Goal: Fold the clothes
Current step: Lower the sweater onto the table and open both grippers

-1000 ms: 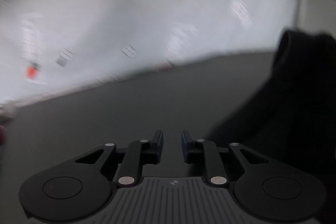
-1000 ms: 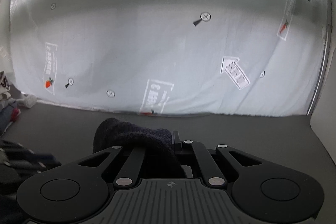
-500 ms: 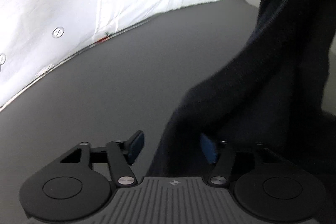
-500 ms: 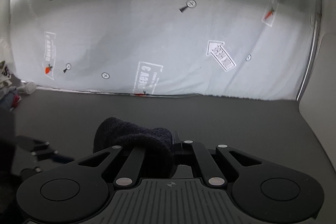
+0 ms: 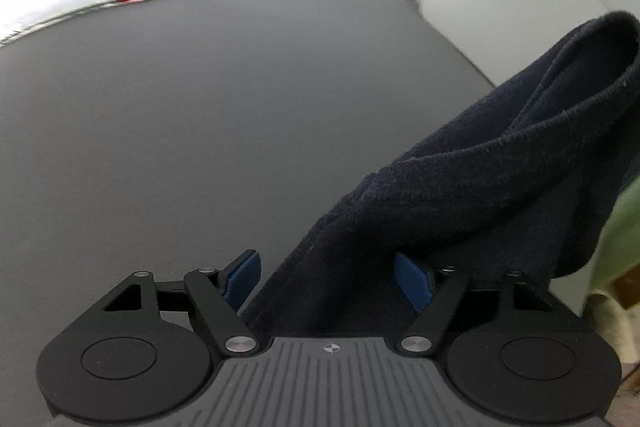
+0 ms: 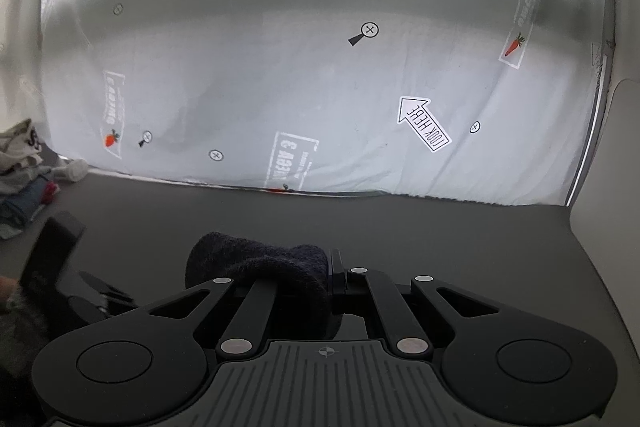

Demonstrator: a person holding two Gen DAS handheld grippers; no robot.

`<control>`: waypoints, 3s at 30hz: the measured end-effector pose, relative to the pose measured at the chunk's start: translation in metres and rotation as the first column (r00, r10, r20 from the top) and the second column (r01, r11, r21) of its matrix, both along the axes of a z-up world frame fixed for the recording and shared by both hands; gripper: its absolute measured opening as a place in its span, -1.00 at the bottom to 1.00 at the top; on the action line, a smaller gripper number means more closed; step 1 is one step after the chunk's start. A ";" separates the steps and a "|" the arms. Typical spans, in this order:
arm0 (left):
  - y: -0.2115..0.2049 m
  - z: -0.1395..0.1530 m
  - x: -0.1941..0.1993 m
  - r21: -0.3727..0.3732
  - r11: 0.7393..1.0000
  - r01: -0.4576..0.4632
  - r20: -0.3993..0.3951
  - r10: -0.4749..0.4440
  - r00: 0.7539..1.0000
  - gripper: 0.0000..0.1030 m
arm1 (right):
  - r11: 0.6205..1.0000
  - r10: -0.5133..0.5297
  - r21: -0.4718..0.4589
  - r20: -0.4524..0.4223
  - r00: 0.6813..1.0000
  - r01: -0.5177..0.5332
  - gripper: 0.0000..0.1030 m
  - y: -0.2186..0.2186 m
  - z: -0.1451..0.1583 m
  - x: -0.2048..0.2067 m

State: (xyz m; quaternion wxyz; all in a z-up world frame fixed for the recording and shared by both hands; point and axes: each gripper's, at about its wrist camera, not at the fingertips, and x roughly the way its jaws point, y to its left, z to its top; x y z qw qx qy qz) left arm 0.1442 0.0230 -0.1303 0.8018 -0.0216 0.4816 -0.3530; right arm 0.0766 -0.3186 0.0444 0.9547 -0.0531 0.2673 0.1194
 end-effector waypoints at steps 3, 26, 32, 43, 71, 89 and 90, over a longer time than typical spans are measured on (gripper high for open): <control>-0.010 -0.006 0.000 0.003 1.000 0.005 -0.025 -0.005 1.000 0.46 | 1.000 0.003 -0.020 -0.004 1.000 -0.003 -0.89 -0.002 0.001 -0.005; 0.033 0.090 -0.068 0.330 0.660 -0.675 0.797 0.188 0.574 -0.86 | 0.995 0.055 -0.096 0.230 0.972 -0.033 -0.89 0.076 0.039 0.077; 0.083 0.112 0.037 0.241 0.443 -0.863 0.746 0.484 0.457 -0.50 | 0.998 0.006 -0.070 0.060 0.998 -0.002 0.47 0.115 0.024 0.175; 0.091 0.023 -0.051 0.299 0.700 -0.649 0.256 0.596 0.761 0.02 | 0.988 -0.127 0.046 -0.313 0.941 0.149 0.73 0.011 -0.066 0.058; -0.081 0.061 -0.186 0.334 0.626 -0.705 0.293 0.642 0.709 0.48 | 0.843 -0.511 -0.214 -0.031 0.859 0.494 -0.15 -0.212 -0.013 0.125; -0.021 -0.004 -0.200 0.456 0.655 -0.602 0.175 0.597 0.783 0.57 | 0.957 0.268 0.019 -0.429 0.862 -0.288 0.73 0.042 -0.118 0.014; -0.022 -0.006 -0.198 0.463 0.671 -0.579 0.178 0.569 0.803 0.57 | 0.959 0.252 -0.010 -0.417 0.873 -0.282 0.73 0.049 -0.119 0.010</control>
